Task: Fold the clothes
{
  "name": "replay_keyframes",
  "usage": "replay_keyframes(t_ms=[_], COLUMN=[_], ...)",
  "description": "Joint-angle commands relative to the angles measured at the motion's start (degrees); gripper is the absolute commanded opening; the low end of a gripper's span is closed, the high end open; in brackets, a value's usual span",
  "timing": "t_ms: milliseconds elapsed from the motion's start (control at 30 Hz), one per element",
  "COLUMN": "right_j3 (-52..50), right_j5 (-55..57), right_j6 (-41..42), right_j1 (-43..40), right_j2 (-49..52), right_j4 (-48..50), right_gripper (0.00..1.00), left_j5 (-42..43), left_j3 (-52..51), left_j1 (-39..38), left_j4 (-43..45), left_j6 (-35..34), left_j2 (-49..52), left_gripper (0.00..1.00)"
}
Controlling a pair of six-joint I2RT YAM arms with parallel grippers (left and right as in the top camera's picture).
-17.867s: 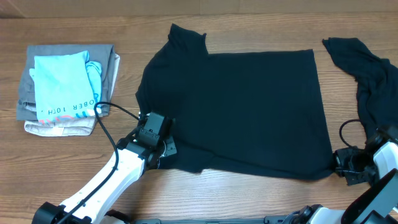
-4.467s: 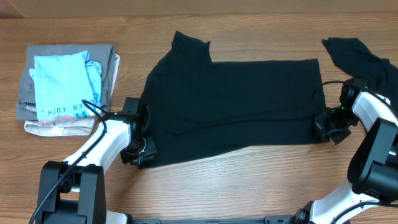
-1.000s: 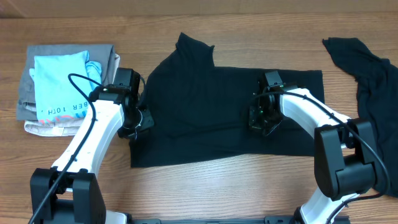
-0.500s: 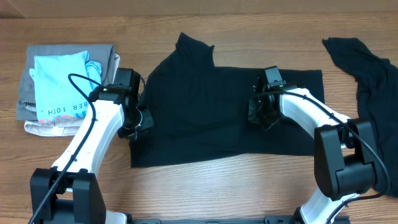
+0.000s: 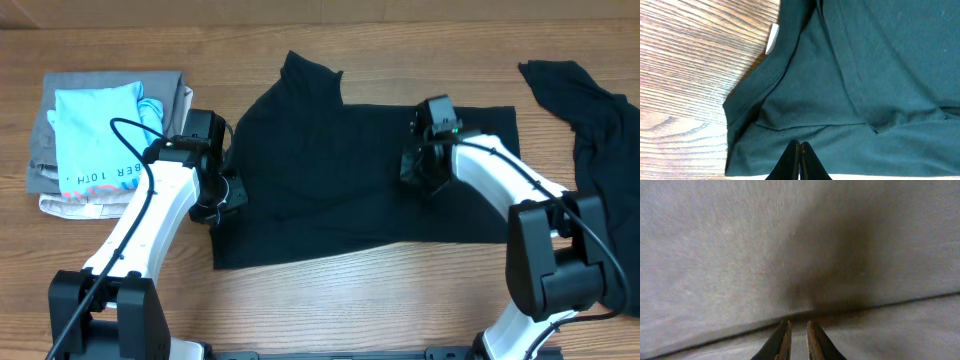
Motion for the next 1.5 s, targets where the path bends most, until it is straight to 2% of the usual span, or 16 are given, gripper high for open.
replay_keyframes(t_ms=[0, 100, 133, 233, 467, 567, 700, 767, 1000, 1333, 1467], right_j3=[7.98, 13.07, 14.47, 15.52, 14.75, 14.75, 14.36, 13.73, 11.10, 11.10, 11.10], right_j5=[-0.74, -8.24, -11.82, -18.12, -18.03, -14.84, -4.37, -2.47, 0.92, 2.51, 2.14], right_j6=[0.11, -5.53, -8.15, -12.37, -15.45, -16.20, -16.37, -16.90, -19.93, -19.56, -19.56], right_j1=[-1.70, -1.99, -1.79, 0.09, 10.38, 16.06, 23.63, 26.62, 35.01, 36.06, 36.37], right_j2=[-1.79, -2.51, -2.51, -2.51, -2.40, -2.23, -1.33, -0.87, -0.76, -0.74, -0.24], right_j4=[-4.46, -11.58, -14.03, -17.70, -16.68, -14.23, -11.56, -10.01, -4.70, -4.09, -3.72], right_gripper=[0.15, 0.16, 0.13, 0.07, 0.07, 0.09, 0.17, 0.22, 0.27, 0.28, 0.28], left_j5=[0.55, -2.23, -4.57, -8.74, -2.32, -2.14, -2.08, -2.12, -2.12, -1.99, -1.90], left_j3=[1.64, 1.90, 1.90, 1.90, 1.90, 1.90, 1.90, 1.90, 1.90, 1.90, 1.90], left_j1=[-0.04, -0.90, -0.92, 0.13, 8.55, 11.63, 13.38, 13.40, 13.40, 13.33, 13.33], left_j4=[-1.44, -3.02, -3.28, -3.58, -0.44, -0.37, -0.85, -1.07, -0.26, -0.55, -0.52], left_j6=[4.00, 4.57, 4.26, -1.14, -3.02, -2.89, -2.73, -2.71, -2.78, -2.75, -2.73], left_j2=[-0.04, -0.04, -0.04, -0.04, -0.04, -0.04, -0.04, -0.04, -0.04, -0.04, -0.02], left_gripper=[0.04, 0.04, 0.04, 0.04, 0.04, 0.04, 0.05, 0.05, 0.07, 0.08, 0.06])
